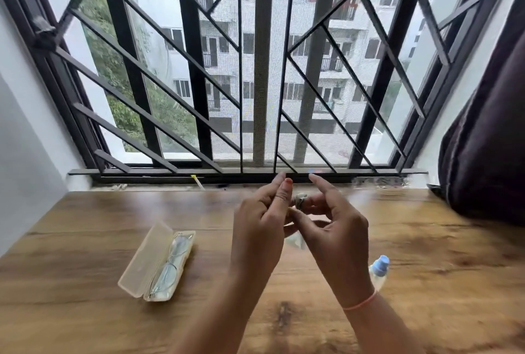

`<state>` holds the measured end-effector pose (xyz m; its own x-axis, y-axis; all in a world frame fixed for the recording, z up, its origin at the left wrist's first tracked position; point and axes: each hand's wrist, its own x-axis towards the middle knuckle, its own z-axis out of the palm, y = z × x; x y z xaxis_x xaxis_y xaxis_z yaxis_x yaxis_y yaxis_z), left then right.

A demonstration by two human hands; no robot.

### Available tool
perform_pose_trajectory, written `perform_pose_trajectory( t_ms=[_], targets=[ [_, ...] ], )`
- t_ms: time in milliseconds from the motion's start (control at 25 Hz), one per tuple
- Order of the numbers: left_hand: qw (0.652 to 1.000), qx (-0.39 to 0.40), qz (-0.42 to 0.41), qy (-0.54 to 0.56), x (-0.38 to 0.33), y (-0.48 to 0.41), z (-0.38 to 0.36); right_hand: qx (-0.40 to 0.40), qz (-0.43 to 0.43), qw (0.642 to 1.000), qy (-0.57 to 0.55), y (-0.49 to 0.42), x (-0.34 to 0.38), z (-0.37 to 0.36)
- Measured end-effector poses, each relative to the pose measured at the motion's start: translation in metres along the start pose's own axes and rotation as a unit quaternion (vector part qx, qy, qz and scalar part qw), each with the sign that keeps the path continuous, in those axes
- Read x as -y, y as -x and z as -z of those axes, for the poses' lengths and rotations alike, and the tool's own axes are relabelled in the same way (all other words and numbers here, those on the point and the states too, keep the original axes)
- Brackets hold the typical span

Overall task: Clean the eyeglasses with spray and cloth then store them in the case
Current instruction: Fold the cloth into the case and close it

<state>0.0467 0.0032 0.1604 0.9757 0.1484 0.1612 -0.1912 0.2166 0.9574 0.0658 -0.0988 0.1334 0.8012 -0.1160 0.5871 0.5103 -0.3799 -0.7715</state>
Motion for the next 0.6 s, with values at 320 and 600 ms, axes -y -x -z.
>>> perform_pose_trajectory(
  t_ms=[320, 600],
  targets=[
    [0.990, -0.072, 0.107, -0.064, 0.011, -0.004, 0.026, 0.035, -0.252, 0.917, -0.308, -0.007, -0.006, 0.023],
    [0.917, 0.024, 0.336, 0.214, 0.026, 0.001, 0.033, 0.084, -0.322, 0.880, -0.339, -0.010, -0.010, 0.026]
  ],
)
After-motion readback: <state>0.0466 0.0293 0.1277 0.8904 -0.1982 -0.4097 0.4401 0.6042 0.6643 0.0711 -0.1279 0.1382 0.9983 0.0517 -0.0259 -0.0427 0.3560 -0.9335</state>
